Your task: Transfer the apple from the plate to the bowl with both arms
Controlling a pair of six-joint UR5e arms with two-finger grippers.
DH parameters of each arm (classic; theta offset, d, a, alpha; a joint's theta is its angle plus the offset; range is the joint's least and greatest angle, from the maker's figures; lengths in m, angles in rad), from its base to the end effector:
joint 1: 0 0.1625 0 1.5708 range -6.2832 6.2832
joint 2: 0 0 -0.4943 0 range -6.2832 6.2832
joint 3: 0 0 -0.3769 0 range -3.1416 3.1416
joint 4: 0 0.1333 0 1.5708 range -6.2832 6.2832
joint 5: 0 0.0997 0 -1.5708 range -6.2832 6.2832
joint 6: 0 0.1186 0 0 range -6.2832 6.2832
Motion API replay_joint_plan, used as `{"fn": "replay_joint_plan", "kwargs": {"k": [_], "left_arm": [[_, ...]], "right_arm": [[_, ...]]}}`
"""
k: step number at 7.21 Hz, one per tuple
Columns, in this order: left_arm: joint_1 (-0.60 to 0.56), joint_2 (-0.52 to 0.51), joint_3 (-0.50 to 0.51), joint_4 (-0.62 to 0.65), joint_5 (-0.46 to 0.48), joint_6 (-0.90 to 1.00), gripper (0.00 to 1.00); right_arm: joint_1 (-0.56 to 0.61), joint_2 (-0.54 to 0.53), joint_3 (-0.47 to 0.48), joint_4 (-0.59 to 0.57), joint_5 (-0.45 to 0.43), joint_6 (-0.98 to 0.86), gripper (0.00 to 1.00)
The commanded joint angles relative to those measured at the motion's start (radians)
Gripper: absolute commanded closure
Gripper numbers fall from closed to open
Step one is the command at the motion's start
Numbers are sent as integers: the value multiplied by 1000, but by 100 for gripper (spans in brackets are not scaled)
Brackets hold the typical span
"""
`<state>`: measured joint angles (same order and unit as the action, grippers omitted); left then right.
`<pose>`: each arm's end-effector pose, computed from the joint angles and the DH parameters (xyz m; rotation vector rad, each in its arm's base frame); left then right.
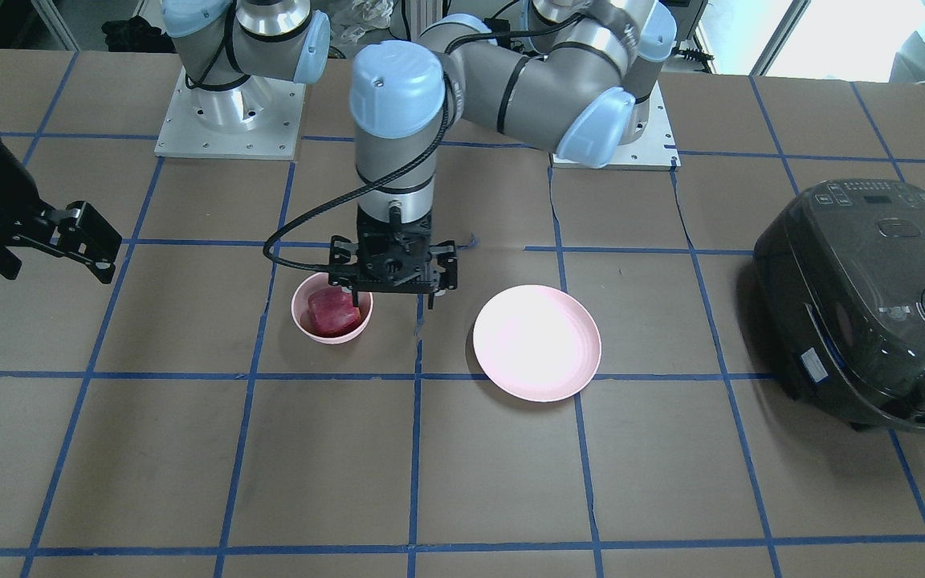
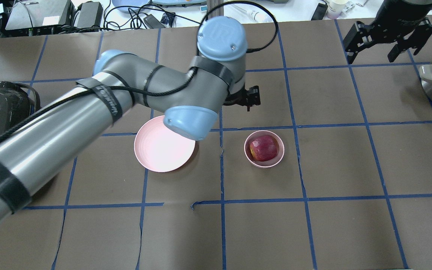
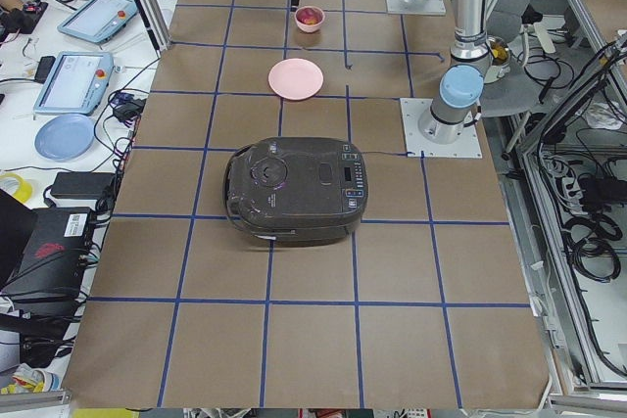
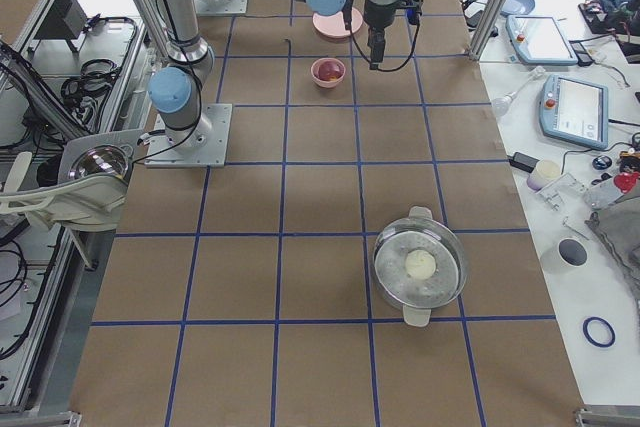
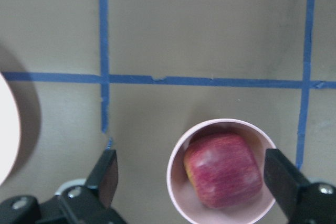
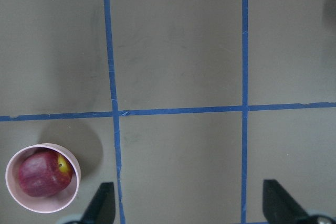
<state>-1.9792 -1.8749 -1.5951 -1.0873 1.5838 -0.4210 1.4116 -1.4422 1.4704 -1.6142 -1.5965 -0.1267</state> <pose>-0.3678 -0.5181 0.4108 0.0210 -3.0826 0.2273 0.0427 -0.5554 0.5251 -0.0509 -3.1135 0.0177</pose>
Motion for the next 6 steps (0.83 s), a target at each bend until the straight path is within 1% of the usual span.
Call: {"fn": "replay_joint_plan", "kwargs": {"k": [1, 2, 3, 4, 5, 6], "left_arm": [[194, 129, 4, -147, -4, 205, 0], [273, 181, 4, -202, -2, 305, 0], [324, 228, 10, -260, -2, 327, 0], [341, 261, 64, -342, 5, 329, 0], [359, 264, 130, -444, 4, 368, 0], [393, 263, 144, -451, -7, 427, 0]], "right_arm": [[119, -15, 4, 7, -10, 121, 0], [160, -24, 5, 22, -2, 171, 0], [202, -35, 11, 23, -8, 183, 0], [219, -41, 10, 27, -8, 185, 0], [217, -55, 11, 69, -2, 182, 0], [213, -66, 7, 83, 1, 182, 0]]}}
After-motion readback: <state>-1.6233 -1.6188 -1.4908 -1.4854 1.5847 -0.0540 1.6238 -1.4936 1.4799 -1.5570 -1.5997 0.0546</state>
